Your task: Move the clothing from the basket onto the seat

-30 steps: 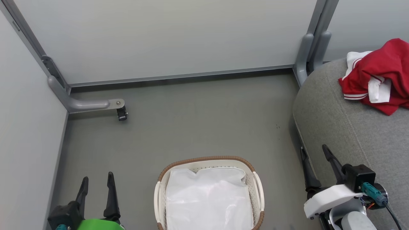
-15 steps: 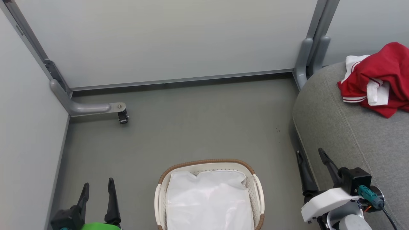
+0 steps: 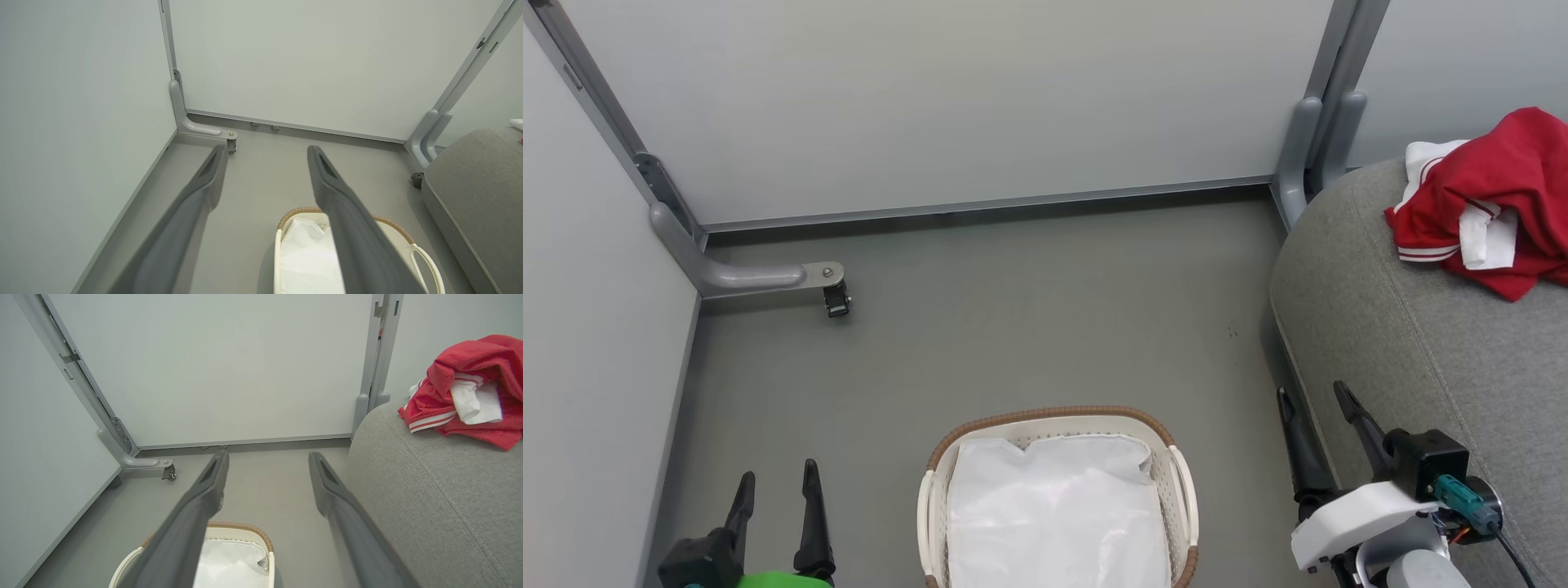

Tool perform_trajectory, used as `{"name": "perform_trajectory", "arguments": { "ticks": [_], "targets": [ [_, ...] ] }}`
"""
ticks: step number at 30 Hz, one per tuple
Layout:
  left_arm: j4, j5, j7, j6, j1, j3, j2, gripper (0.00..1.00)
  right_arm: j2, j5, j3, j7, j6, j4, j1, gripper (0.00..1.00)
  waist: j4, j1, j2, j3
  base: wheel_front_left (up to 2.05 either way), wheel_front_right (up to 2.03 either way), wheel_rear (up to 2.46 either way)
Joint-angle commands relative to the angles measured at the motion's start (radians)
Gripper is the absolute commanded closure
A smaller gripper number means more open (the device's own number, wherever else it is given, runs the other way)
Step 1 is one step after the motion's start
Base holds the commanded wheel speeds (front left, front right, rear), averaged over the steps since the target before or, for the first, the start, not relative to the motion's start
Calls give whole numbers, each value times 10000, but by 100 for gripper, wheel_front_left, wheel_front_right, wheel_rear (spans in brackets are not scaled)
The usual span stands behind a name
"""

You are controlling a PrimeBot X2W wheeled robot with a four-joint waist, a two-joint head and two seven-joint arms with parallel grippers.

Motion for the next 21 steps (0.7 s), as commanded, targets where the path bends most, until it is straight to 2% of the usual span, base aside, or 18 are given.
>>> {"name": "perform_trajectory", "arguments": {
  "ticks": [1,5,6,12,21],
  "targets": [
    [49,67,-7,-31,-20,44,-27,0,-39,53,-4,-48,-14,47,-8,0,4,1,0,-4,0,0,0],
    [-38,109,-7,-98,5,170,-77,0,-39,85,18,-48,-14,64,2,0,18,1,0,-21,0,0,0],
    [-31,57,0,-69,-1,157,-92,100,0,6,25,0,0,25,0,100,18,1,0,-21,0,0,0],
    [379,-116,49,-85,-15,141,-192,100,59,146,37,56,0,397,232,100,17,1,0,-25,0,0,0],
    [308,-1624,520,-250,-255,420,-260,100,40,1850,-186,504,-1,267,161,100,0,1,0,-29,0,0,0]
  ]
}}
